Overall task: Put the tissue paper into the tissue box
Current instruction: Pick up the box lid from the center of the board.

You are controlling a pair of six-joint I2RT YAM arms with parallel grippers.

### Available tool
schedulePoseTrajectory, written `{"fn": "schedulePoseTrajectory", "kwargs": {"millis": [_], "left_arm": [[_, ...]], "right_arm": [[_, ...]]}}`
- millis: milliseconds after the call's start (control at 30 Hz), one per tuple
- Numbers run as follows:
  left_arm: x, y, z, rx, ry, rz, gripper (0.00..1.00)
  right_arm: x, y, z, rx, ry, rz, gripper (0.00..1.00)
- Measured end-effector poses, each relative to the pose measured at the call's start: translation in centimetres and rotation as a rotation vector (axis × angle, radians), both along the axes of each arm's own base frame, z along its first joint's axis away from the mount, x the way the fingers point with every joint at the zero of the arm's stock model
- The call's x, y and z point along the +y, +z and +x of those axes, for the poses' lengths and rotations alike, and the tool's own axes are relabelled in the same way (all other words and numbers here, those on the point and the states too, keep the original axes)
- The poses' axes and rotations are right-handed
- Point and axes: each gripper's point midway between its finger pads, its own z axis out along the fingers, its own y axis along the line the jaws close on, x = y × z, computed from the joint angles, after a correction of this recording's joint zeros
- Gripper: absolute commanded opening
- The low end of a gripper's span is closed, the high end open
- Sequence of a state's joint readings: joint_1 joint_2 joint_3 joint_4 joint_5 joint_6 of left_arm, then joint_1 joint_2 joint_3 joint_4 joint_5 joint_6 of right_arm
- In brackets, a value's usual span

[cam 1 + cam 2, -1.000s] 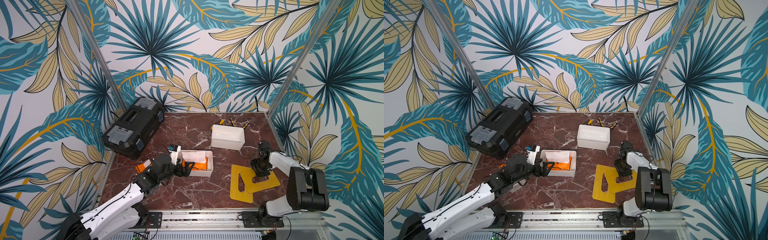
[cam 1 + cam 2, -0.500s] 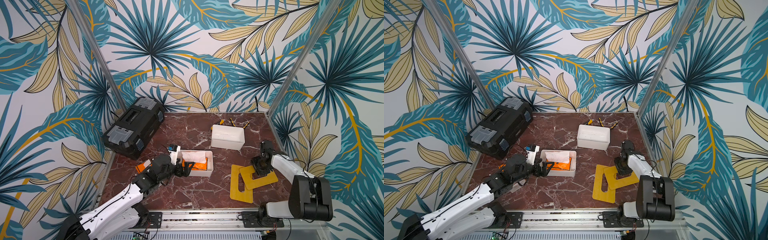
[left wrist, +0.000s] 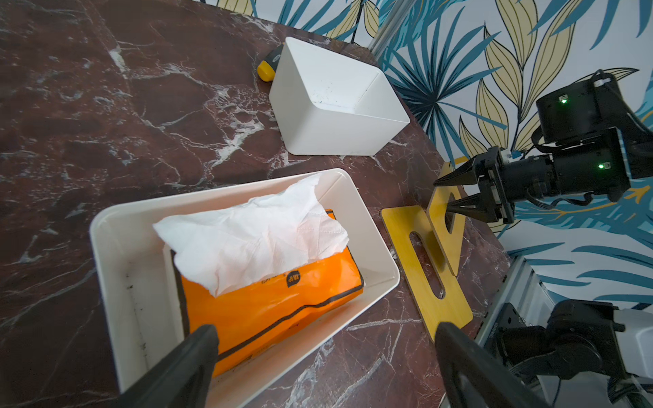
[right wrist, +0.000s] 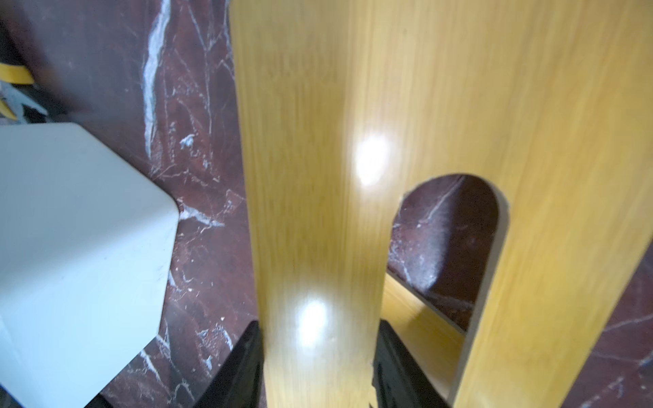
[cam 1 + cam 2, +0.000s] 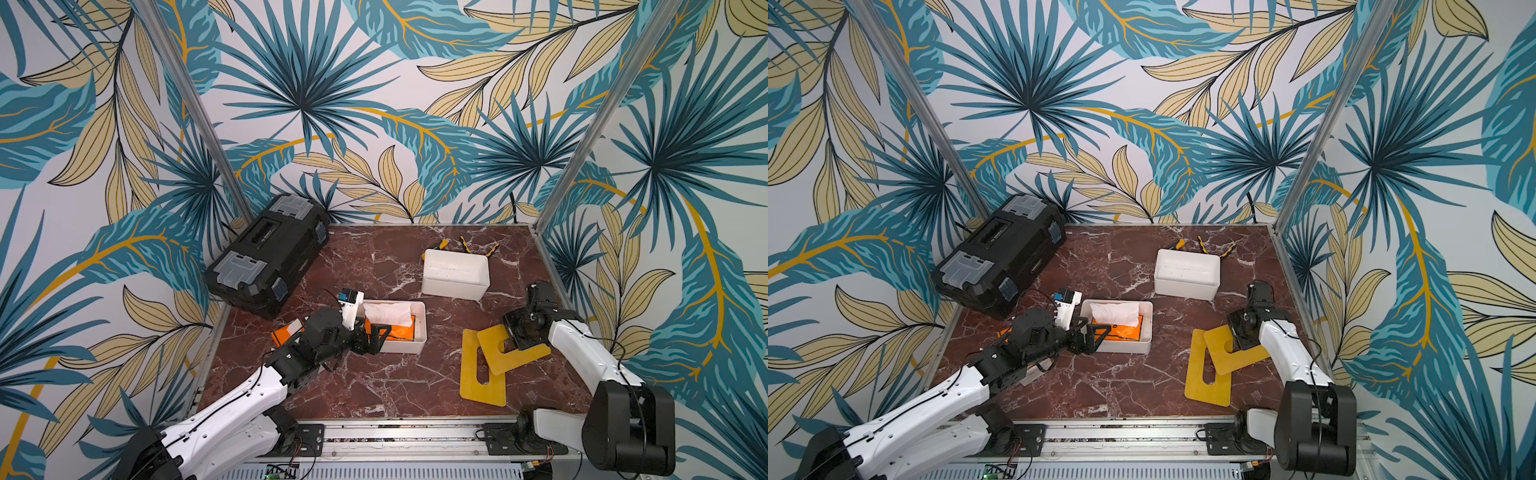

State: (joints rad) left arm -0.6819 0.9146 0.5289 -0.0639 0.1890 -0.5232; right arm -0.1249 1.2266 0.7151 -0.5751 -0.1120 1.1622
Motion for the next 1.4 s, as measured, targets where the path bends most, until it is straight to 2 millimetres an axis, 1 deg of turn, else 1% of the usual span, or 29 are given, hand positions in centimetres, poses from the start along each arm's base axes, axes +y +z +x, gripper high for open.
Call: {"fn": "schedulePoseTrajectory", "kwargs": {"millis": [100,167,267,333,467,600,700,867,1033,1067,1200,1267,1400], "left_arm": [[-1.6,-0.6,-0.4,0.026,-0.060,0.006,1.00],[-3.4,-0.5,-0.7,0.033,-0.112,0.021,1.00],[-7.2,0.5,-1.2,0.023,-0.201,0.026,1.00],[-10.1,1.4,-1.5,0.005,-0.261,0.023,1.00],[-14.9,2.1,-2.2,-0.019,-0.349,0.032,1.00],[-18.7,1.6,-2.4,-0.027,-0.413,0.051,0.98],[-20.8,0.8,-2.1,-0.022,-0.439,0.065,0.96],[-23.7,-0.7,-1.5,-0.012,-0.463,0.086,0.93],[-25.5,-2.5,-0.7,0.011,-0.466,0.111,0.90],[-25.8,-2.8,-0.6,0.014,-0.466,0.113,0.88],[-27.0,-3.6,-0.1,0.032,-0.473,0.112,0.79],[-27.6,-4.0,0.1,0.048,-0.474,0.107,0.69],[-28.2,-4.6,-0.1,0.081,-0.482,0.094,0.54]], "right_arm": [[0.7,0.6,-0.1,-0.043,0.020,0.024,0.21],[1.2,1.0,-0.1,-0.069,0.034,0.035,0.21],[1.7,1.6,-0.2,-0.101,0.050,0.048,0.21],[2.0,2.0,-0.2,-0.121,0.056,0.059,0.20],[2.5,2.4,-0.3,-0.148,0.063,0.083,0.20],[2.9,3.0,-0.3,-0.175,0.072,0.100,0.20],[3.1,3.7,-0.3,-0.203,0.074,0.109,0.20],[3.4,4.4,-0.3,-0.235,0.080,0.121,0.20],[3.6,5.1,-0.4,-0.264,0.087,0.128,0.20],[3.6,5.3,-0.5,-0.271,0.088,0.130,0.20],[3.8,5.7,-0.7,-0.292,0.094,0.136,0.20],[3.9,5.6,-1.0,-0.295,0.094,0.141,0.20],[4.0,5.5,-1.3,-0.301,0.094,0.145,0.20]]}}
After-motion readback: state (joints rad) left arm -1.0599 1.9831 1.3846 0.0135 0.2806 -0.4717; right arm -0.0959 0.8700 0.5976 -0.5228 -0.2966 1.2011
